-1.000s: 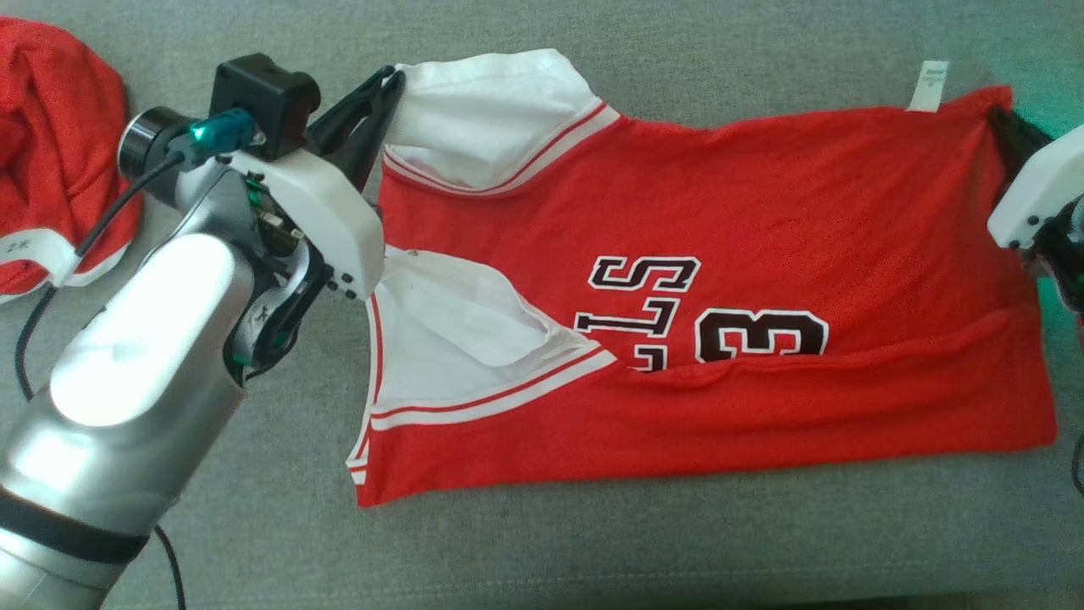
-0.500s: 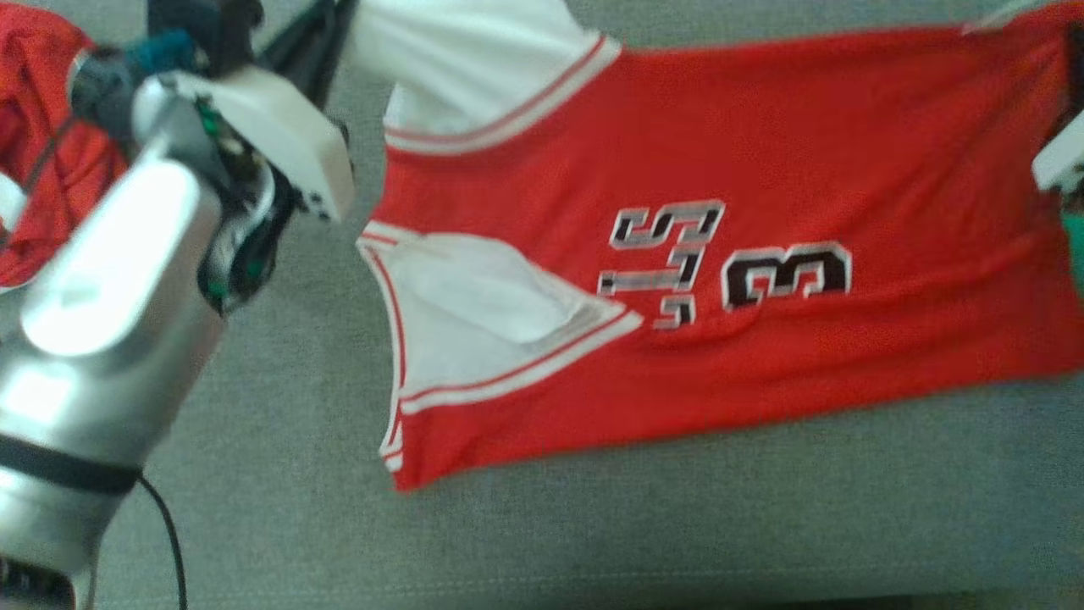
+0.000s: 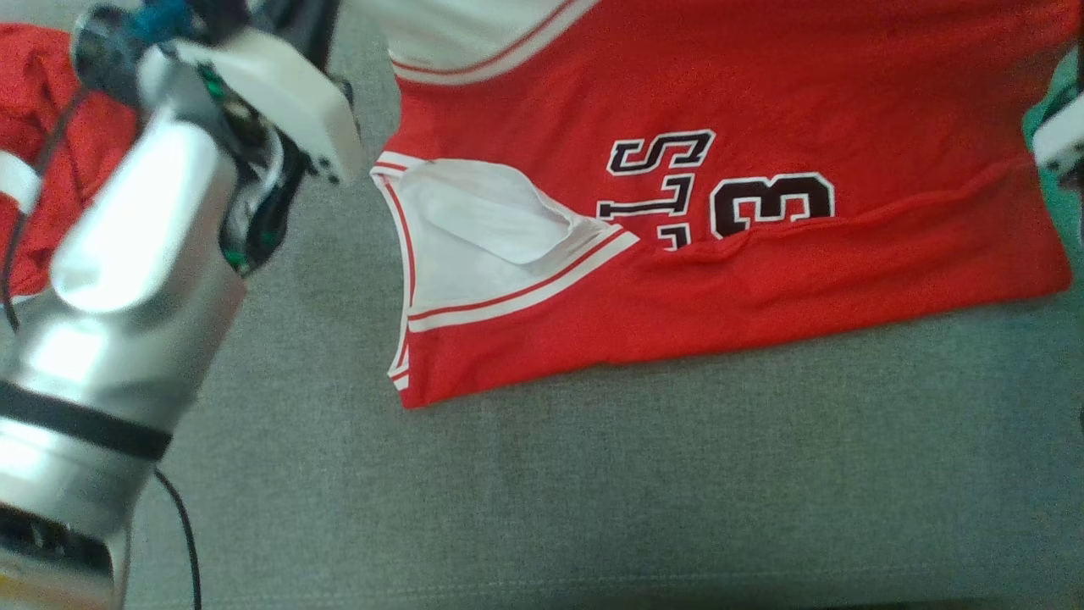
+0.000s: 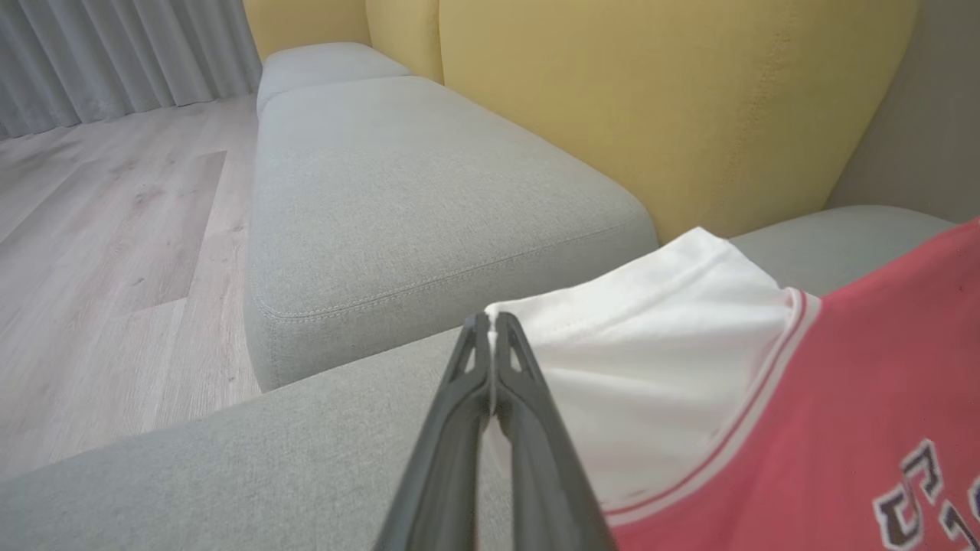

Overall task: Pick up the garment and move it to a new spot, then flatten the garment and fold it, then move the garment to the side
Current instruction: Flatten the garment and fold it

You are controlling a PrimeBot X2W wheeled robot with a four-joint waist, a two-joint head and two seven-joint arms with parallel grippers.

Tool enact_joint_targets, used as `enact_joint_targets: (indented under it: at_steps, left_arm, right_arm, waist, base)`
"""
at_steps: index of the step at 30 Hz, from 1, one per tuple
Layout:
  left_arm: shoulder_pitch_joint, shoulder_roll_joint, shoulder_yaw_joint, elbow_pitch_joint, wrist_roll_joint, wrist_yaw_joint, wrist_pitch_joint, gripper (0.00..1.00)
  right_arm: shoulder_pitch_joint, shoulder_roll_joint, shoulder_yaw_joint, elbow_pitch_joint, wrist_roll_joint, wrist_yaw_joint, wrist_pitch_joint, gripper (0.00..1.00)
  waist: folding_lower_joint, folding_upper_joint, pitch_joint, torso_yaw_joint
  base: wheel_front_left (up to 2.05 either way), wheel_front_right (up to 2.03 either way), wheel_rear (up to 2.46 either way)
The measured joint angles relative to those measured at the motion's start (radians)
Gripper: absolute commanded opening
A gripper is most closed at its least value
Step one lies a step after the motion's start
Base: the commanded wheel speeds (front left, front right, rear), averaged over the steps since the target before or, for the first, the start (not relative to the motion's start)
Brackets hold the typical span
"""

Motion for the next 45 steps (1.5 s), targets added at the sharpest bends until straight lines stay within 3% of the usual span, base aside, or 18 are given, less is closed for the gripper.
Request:
enact_joint_targets:
  at_steps: [7, 18, 26, 28, 30, 31, 37, 45]
  left_arm:
    - [0.174, 0.048, -0.045, -0.115, 0.003, 0.005, 0.006, 0.00]
    - [0.478, 0.163, -0.097, -0.406, -0.060, 0.081, 0.125, 0.00]
    - [0.567, 0.172, -0.154, -0.413, -0.060, 0.091, 0.160, 0.00]
    - [0.567, 0.168, -0.170, -0.381, -0.052, 0.090, 0.157, 0.00]
    - [0.567, 0.153, -0.172, -0.335, -0.041, 0.102, 0.136, 0.00]
    - [0.567, 0.145, -0.173, -0.312, -0.041, 0.104, 0.132, 1.00]
    - [0.580, 0.102, -0.160, -0.227, -0.047, 0.131, 0.044, 1.00]
    - [0.663, 0.046, 0.005, -0.231, -0.134, 0.200, -0.111, 1.00]
  right_arm:
    - [0.167, -0.039, 0.048, -0.093, 0.105, 0.000, 0.029, 0.00]
    - [0.379, -0.145, 0.132, -0.213, 0.198, 0.000, 0.201, 0.00]
    - [0.431, -0.178, 0.153, -0.238, 0.198, 0.000, 0.295, 0.00]
    - [0.431, -0.179, 0.155, -0.222, 0.173, 0.000, 0.298, 1.00]
    - [0.431, -0.187, 0.152, -0.204, 0.130, 0.000, 0.298, 1.00]
    - [0.431, -0.188, 0.142, -0.196, 0.123, 0.000, 0.298, 1.00]
    - [0.432, -0.176, 0.074, -0.189, 0.084, 0.000, 0.272, 1.00]
    - [0.489, -0.089, -0.036, -0.298, 0.077, 0.000, 0.097, 1.00]
  waist:
    - [0.0000, 0.0000, -0.074, 0.007]
    - [-0.0001, 0.0001, -0.202, 0.018]
    - [-0.0001, 0.0001, -0.241, 0.033]
    - [-0.0001, 0.0001, -0.244, 0.030]
    - [-0.0001, 0.0001, -0.248, 0.026]
    - [-0.0001, 0.0000, -0.251, 0.024]
    - [-0.0001, 0.0001, -0.274, 0.003]
    - [-0.0001, 0.0001, -0.323, -0.015]
  base:
    - [0.00, 0.00, 0.00]
    - [0.00, 0.00, 0.00]
    - [0.00, 0.00, 0.00]
    - [0.00, 0.00, 0.00]
    - [0.00, 0.00, 0.00]
    - [0.00, 0.00, 0.00]
    - [0.00, 0.00, 0.00]
    - [0.00, 0.00, 0.00]
